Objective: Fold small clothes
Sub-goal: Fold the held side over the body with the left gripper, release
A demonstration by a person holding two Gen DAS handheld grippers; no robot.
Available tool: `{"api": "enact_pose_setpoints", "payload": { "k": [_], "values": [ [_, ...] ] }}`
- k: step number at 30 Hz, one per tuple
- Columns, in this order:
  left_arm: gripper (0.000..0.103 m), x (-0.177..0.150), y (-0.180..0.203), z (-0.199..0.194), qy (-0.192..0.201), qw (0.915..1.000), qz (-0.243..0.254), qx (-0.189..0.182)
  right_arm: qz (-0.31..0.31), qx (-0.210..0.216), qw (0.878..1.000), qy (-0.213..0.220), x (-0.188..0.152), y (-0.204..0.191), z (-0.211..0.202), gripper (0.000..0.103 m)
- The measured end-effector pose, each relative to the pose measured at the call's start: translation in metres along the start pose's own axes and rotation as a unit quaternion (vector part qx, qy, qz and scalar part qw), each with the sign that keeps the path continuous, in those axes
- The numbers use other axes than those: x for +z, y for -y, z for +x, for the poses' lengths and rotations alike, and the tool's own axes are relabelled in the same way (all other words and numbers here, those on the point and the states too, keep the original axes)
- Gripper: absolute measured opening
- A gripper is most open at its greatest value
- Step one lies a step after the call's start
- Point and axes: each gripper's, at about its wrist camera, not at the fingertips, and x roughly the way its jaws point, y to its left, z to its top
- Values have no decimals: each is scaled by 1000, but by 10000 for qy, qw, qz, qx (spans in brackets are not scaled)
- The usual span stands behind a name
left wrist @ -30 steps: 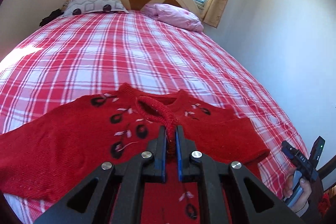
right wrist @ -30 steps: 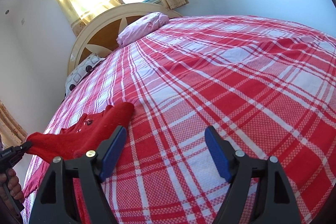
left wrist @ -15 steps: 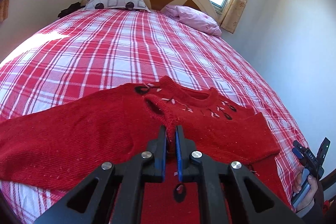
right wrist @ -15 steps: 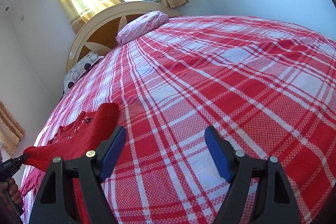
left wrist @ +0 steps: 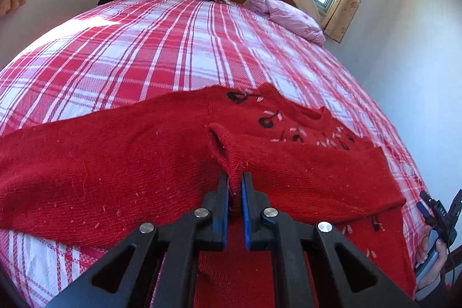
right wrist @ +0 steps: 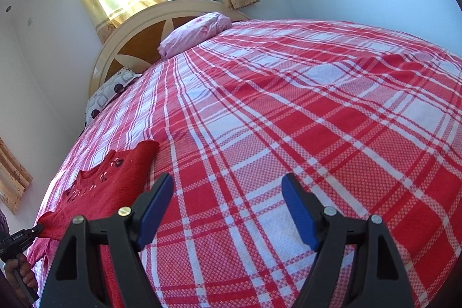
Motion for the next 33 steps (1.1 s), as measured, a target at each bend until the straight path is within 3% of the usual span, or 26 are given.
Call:
{"api": "enact_pose_setpoints", "payload": {
  "k": [5,8,12,16,18,20,21,23,29,33],
  "values": [
    [9,-11,3,12,-266,9994,76,204,-225,-170,9996,49,-1,-9,-1,82],
    [10,-11,5,9,-275,9991,145,280,-781,-180,9968,11,3,-38,-5,82],
    [11,-16,12,5,-280,9982,350,400,-1244,412,9914,-37,4,-89,-10,82],
    [19,-18,19,1,-223,9962,581,606,-2156,991,9701,-520,-12,-154,4,80],
    [30,-18,20,-1,-152,9957,665,629,-2546,966,9581,-892,-27,-173,19,80],
    [60,-20,19,-6,-74,9953,692,667,-2885,878,9444,-1311,-45,-181,37,79],
    [65,-21,18,-8,-26,9951,703,691,-2970,732,9402,-1500,-51,-178,46,79],
    [67,-19,14,-11,85,9945,735,742,-3005,479,9366,-1735,-60,-170,60,79],
    [67,-10,-9,-17,176,9953,408,860,-3050,513,9384,-1539,-60,-167,48,77],
    [67,-14,-11,-11,-57,9922,511,1137,-3466,53,9242,-1604,-71,-181,57,77]
  ]
}}
